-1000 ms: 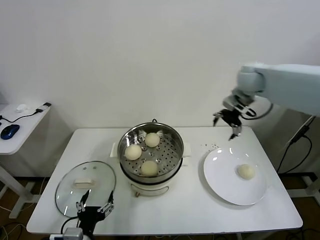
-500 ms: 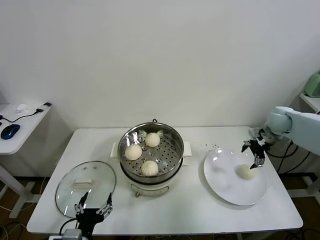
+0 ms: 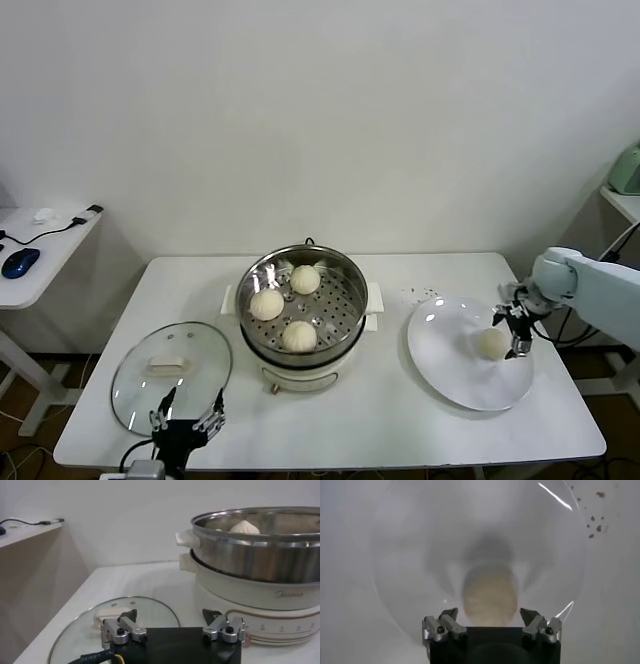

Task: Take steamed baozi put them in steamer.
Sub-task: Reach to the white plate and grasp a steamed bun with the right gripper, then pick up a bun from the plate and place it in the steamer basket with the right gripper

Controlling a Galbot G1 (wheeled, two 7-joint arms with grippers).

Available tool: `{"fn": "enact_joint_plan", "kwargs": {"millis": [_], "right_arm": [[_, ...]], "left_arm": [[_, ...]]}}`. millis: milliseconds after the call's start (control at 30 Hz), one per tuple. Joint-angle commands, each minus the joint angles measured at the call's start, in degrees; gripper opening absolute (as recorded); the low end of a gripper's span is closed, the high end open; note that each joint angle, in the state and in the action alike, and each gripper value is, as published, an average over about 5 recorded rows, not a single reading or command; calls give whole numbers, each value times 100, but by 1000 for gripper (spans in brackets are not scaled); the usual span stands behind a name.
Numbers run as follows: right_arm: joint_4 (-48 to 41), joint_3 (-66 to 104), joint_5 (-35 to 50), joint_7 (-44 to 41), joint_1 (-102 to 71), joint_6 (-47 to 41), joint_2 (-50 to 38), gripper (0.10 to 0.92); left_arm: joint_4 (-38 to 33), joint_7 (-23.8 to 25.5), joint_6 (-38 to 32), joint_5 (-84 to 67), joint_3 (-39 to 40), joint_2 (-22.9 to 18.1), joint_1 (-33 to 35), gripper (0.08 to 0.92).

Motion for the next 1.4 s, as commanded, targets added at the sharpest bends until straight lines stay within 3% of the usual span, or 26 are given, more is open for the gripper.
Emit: {"fn": "enact_joint_plan", "kwargs": {"millis": [33, 467, 700, 900, 1100, 1233, 1400], "right_arm": [[-223, 521, -114, 120, -432, -97, 101, 822], [377, 83, 119, -89, 289, -82, -184, 683], [1389, -1786, 1537, -259, 2908, -200, -204, 670], [2278, -2916, 3234, -260, 5019, -628, 595, 670], [3060, -2599, 4617, 308, 5532, -1333, 1654, 670], [3109, -2232, 4928, 652, 5161, -1649, 2315, 670], [2811, -2117, 4721, 970, 4223, -1813, 2862, 670]], "left_arm": [[4, -1, 0, 3, 1, -3, 0, 823], [-54, -3, -4, 14, 7, 26, 43, 823], [-128, -8, -7, 17, 29, 15, 78, 823], [-165, -10, -3, 46, 71, 34, 83, 823], [-218, -11, 17, 32, 79, 79, 69, 823], [-273, 9, 69, 20, 69, 114, 51, 823], [-366, 30, 175, -27, 39, 118, -25, 823]]}}
